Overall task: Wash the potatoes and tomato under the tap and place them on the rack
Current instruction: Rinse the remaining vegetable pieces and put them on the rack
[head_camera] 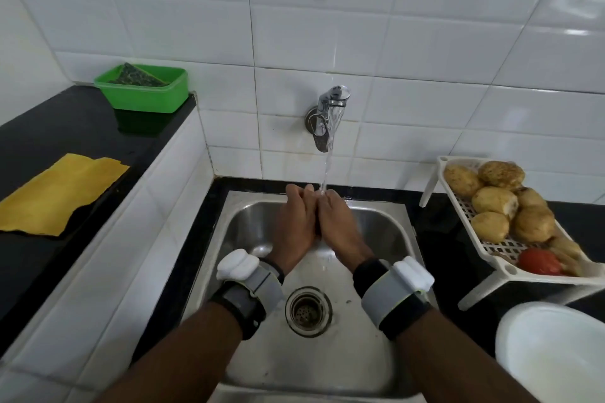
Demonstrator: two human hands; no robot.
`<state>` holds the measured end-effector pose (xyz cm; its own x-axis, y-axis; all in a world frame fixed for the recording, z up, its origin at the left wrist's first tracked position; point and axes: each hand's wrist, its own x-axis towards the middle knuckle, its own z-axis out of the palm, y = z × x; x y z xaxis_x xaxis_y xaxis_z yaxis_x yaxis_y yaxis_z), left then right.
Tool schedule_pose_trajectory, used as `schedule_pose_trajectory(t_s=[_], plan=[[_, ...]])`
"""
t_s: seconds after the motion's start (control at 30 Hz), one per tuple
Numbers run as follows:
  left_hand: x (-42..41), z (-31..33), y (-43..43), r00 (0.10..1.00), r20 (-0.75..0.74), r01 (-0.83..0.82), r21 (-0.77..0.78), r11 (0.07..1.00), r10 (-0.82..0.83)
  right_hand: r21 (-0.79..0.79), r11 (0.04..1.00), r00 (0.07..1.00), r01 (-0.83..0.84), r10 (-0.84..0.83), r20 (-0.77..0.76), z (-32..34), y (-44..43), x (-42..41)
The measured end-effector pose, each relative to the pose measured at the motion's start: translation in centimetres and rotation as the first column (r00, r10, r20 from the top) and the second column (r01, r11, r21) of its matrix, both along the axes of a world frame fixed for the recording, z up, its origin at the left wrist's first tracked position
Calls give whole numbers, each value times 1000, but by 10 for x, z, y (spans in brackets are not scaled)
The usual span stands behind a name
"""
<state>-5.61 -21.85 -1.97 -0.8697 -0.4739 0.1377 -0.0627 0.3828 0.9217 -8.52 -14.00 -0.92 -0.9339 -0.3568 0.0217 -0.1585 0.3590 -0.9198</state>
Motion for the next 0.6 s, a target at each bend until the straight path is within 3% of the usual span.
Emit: schedule_pose_trajectory(t_s=[0.1, 0.17, 0.23, 0.33, 0.4, 0.47, 0.5, 0.6], plan=[[-6, 0, -5, 996, 65, -69, 61, 996, 65, 37, 999, 975, -2, 10, -222, -9, 1, 7], [-9, 5, -8, 990, 140, -54, 216, 975, 24, 101, 993, 945, -66, 95, -313, -16, 5, 10], [-10, 11, -14, 961, 266, -26, 344, 938, -71, 170, 977, 921, -130, 182, -344, -18, 13, 9], [-10, 21, -19, 932, 338, 11, 332, 943, -130, 267, 955, 899, -131, 228, -374, -8, 16, 6], [-13, 23, -18, 948, 307, 38, 172, 984, -90, 229, 968, 949, -99, 161, -272, 3, 13, 3], [-20, 27, -20, 972, 232, 36, -25, 999, -29, 18, 997, 997, -79, 80, -24, 12, 11, 0], [-23, 31, -22, 983, 184, 29, -64, 998, -17, -98, 993, 991, -67, 77, 106, 14, 12, 0], [-32, 49, -30, 996, 41, 76, 21, 997, -77, -319, 948, 927, -7, 126, 353, 14, 11, -1]])
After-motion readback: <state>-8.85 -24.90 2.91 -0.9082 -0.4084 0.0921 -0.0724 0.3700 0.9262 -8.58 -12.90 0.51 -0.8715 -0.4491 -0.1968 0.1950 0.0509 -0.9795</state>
